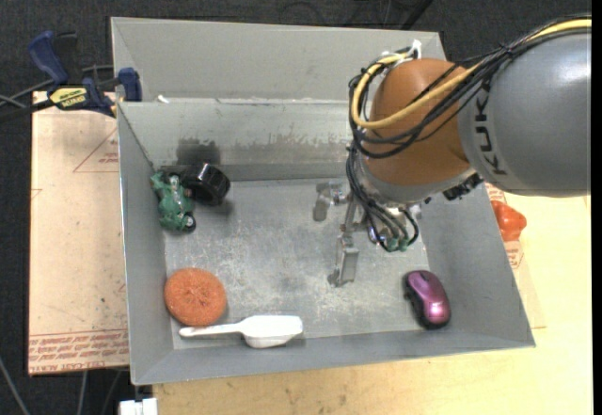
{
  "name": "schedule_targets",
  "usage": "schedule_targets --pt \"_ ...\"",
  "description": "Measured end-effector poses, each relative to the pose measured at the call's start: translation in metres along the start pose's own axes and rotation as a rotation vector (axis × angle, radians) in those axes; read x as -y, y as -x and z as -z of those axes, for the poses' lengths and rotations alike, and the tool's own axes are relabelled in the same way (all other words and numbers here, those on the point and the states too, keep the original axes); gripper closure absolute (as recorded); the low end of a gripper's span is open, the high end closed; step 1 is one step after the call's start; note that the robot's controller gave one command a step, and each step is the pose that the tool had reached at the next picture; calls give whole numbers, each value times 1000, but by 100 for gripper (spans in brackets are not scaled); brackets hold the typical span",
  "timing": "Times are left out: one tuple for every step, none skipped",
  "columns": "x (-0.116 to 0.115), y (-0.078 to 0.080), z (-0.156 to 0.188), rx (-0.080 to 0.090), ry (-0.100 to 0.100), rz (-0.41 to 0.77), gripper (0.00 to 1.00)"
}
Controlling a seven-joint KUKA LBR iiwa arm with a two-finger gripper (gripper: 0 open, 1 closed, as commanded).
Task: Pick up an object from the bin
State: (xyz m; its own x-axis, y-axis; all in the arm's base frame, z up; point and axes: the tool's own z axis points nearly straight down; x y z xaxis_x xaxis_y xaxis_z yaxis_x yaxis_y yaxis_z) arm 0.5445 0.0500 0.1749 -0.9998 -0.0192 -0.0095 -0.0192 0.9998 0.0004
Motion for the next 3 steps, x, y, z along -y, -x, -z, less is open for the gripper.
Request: schedule_targets --pt "-24 -41 -42 -11 1 127 0" --pt "-37 -46 -74 -2 1 231 0" --pt "-62 -53 -83 -5 2 340 0"
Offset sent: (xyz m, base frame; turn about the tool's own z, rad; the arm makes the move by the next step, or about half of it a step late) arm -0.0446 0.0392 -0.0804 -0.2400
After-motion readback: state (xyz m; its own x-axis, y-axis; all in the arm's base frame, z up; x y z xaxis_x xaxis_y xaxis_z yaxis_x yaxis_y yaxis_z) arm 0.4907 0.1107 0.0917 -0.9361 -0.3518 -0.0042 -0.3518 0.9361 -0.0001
